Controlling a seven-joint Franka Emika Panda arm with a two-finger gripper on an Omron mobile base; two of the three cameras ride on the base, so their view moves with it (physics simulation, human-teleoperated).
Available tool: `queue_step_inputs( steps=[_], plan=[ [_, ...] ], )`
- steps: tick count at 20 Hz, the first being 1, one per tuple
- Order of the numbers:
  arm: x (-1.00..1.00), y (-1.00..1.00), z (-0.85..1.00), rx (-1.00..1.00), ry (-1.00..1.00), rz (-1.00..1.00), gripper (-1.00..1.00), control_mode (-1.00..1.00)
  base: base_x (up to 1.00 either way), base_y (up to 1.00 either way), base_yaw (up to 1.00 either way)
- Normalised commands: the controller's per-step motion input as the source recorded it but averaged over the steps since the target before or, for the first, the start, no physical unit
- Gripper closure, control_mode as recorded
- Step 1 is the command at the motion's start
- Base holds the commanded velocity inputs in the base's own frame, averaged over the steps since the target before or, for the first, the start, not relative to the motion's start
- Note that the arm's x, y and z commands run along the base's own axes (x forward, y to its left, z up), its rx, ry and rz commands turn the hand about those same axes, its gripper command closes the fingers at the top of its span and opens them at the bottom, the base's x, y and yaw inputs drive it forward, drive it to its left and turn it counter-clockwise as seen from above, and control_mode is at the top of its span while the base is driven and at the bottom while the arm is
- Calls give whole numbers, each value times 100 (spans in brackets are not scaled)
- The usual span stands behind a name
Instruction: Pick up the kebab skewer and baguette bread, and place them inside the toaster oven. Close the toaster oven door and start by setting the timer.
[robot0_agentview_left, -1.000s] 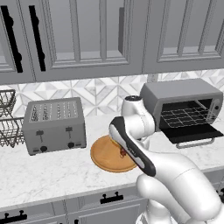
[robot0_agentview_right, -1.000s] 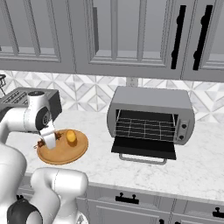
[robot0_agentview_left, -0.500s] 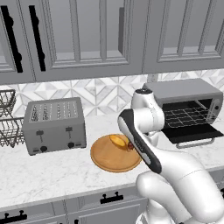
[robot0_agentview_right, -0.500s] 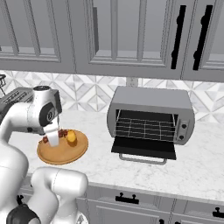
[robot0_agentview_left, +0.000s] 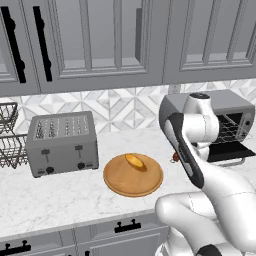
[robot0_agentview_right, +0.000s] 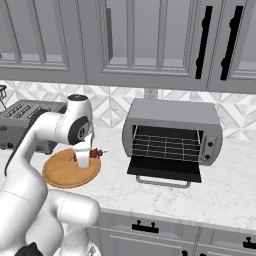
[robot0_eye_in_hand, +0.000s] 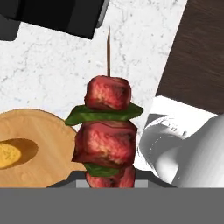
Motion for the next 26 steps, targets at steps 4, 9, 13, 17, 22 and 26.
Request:
queue_step_inputs(
  steps=[4, 9, 13, 17, 22, 26],
  plan=[
    [0, -86, 11, 3, 0, -21, 100, -100, 0, 0, 0],
    [0, -79, 7, 2, 0, -22, 100, -100, 0, 0, 0],
    [3, -78, 8, 2, 0, -25, 100, -100, 0, 0, 0],
    [23, -86, 22, 4, 0, -20, 100, -100, 0, 0, 0],
    [28, -80, 28, 7, -7, -6, 100, -100, 0, 0, 0],
    [3, -55, 20, 1, -35, 3, 100, -100, 0, 0, 0]
  ],
)
